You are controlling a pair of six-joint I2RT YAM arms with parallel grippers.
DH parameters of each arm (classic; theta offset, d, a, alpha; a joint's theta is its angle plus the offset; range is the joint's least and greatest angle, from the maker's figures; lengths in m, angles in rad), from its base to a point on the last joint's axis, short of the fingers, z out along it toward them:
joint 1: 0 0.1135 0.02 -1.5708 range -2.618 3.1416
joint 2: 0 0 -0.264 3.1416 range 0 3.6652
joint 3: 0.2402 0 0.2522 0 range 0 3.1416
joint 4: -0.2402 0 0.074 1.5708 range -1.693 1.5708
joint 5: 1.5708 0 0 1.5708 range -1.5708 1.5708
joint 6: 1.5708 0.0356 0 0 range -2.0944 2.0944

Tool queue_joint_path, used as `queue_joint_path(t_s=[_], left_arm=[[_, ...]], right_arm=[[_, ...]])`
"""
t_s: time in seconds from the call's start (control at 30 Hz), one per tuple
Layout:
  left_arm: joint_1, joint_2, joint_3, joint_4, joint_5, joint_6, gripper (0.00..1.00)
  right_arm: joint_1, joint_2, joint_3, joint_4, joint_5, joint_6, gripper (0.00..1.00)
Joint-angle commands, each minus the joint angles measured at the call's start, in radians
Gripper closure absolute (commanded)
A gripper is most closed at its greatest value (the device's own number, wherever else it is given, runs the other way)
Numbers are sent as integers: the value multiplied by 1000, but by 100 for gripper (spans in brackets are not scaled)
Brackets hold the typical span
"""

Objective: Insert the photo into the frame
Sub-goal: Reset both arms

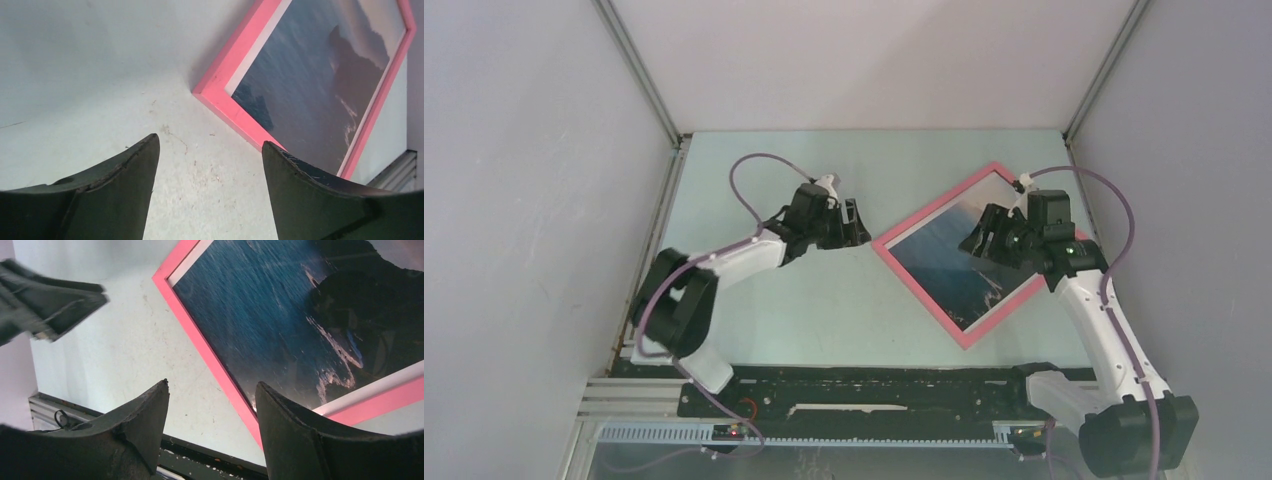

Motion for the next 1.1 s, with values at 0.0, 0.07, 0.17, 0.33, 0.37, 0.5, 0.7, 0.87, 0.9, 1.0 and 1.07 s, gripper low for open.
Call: queue_joint_path(t_s=[0.0,0.07,0.17,0.33,0.37,0.5,0.7,0.87,0.9,1.0,1.07], left_arm=[[-37,-245,-60,-77,-200,101,21],[-45,-348,-79,-98,-204,108,21],[-58,-516,-111,-110,-204,121,21],[-65,-820,-116,-151,-271,155,12],[-66,-883,-115,-145,-268,166,10],[-67,-1104,-74,-141,-289,239,1],[-66,-1293,92,-258,-410,348,0],[-67,-1385,118,-266,-433,335,0],[-67,-1410,106,-243,-432,327,0],[-67,-1454,64,-218,-437,312,0],[-67,-1458,66,-232,-455,313,0]], right_arm=[[42,-18,6,15,104,-17,28],[69,-18,6,-2,133,-16,28],[150,-45,2,-28,207,-9,26],[270,-194,19,-23,198,10,24],[283,-229,32,-22,192,14,24],[311,-378,117,-11,147,13,16],[312,-520,317,-2,146,18,0],[311,-625,389,53,168,12,0],[309,-645,387,64,170,13,0],[294,-689,371,73,216,15,0],[282,-706,362,60,266,6,0]])
